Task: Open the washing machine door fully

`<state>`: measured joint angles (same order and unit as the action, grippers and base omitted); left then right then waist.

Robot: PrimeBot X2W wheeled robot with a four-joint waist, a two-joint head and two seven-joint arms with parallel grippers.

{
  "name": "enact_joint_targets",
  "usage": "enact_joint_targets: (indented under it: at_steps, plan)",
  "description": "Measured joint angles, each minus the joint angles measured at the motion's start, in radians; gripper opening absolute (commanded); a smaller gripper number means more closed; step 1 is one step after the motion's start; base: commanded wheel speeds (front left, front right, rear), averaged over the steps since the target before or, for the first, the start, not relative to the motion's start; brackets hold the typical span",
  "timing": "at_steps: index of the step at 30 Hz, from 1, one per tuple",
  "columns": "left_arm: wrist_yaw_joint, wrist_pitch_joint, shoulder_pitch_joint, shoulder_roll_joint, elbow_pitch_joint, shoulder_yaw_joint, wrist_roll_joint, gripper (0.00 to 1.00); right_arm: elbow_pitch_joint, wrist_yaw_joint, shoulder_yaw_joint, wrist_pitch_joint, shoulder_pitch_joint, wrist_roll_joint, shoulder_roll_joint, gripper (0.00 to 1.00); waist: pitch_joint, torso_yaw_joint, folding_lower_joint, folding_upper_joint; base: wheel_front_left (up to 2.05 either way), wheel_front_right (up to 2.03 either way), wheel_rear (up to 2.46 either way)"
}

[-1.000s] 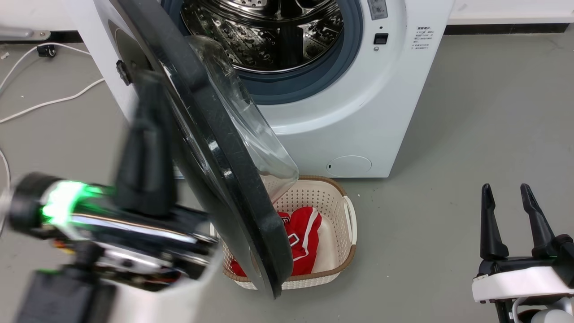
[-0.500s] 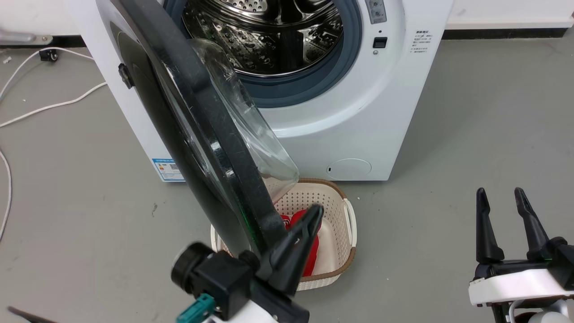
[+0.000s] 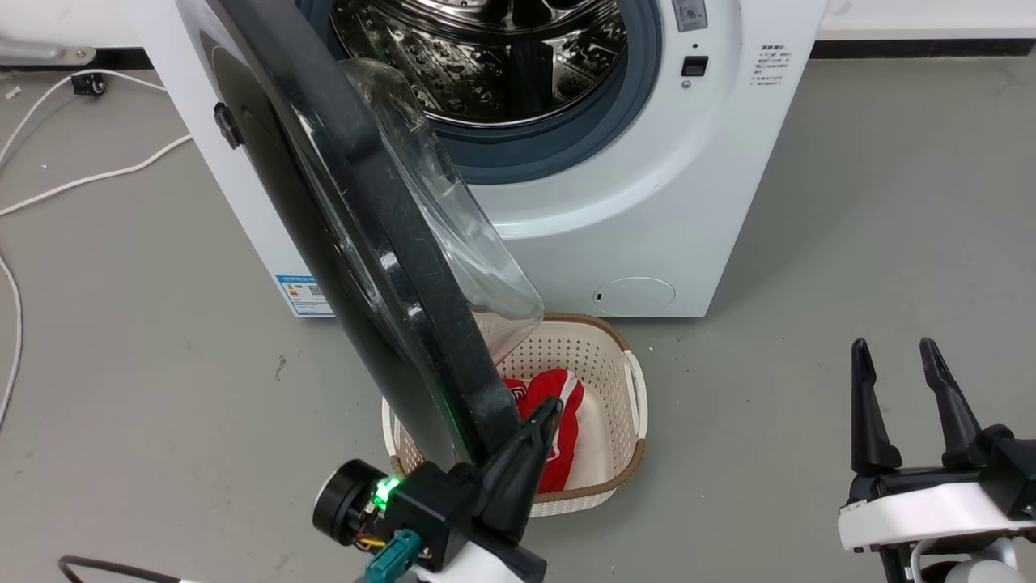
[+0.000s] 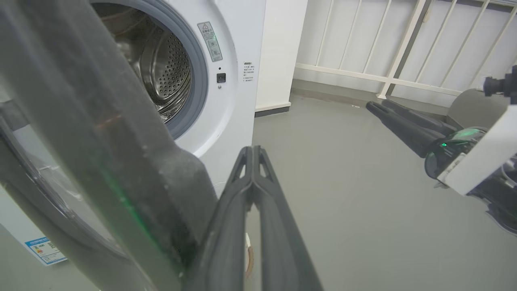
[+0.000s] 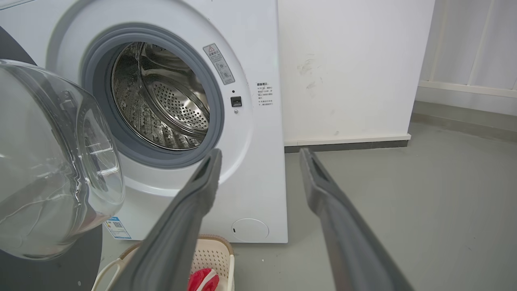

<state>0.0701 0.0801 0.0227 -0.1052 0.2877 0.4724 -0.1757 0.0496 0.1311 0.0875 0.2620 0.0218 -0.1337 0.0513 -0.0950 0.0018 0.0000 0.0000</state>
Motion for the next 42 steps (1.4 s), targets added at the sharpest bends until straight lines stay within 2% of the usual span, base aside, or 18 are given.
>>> enact_joint_targets:
  at_steps: [10,20,26,35,42]
  plan:
    - [-0.035,-0.086,-0.028,0.021,-0.075,-0.016,0.013,0.00,0.009,0.000,0.000,-0.003,0.000,-0.008,0.000,1.00,-0.011,-0.011,0.0000,0.0000,0.00,0.00,0.00]
    - [-0.088,-0.112,0.024,0.022,-0.038,-0.029,0.012,0.00,0.008,0.000,0.006,-0.009,-0.001,-0.009,0.000,1.00,-0.010,0.029,0.0000,0.0000,0.00,0.00,0.00]
    - [-0.121,-0.121,0.070,0.015,-0.001,-0.048,0.011,0.00,-0.012,0.000,0.011,-0.022,-0.004,-0.002,0.000,1.00,-0.011,0.101,0.0000,0.0000,0.00,0.00,0.00]
    - [-0.169,-0.142,0.103,0.013,0.015,-0.079,0.005,0.00,-0.039,0.000,0.011,-0.052,-0.008,0.010,0.000,1.00,-0.018,0.250,0.0000,0.0000,0.00,0.00,0.00]
    - [-0.202,-0.164,0.115,-0.005,0.002,-0.148,-0.012,0.00,-0.047,0.000,0.003,-0.068,-0.007,0.011,-0.001,1.00,-0.023,0.342,0.0000,0.0000,0.00,0.00,0.00]
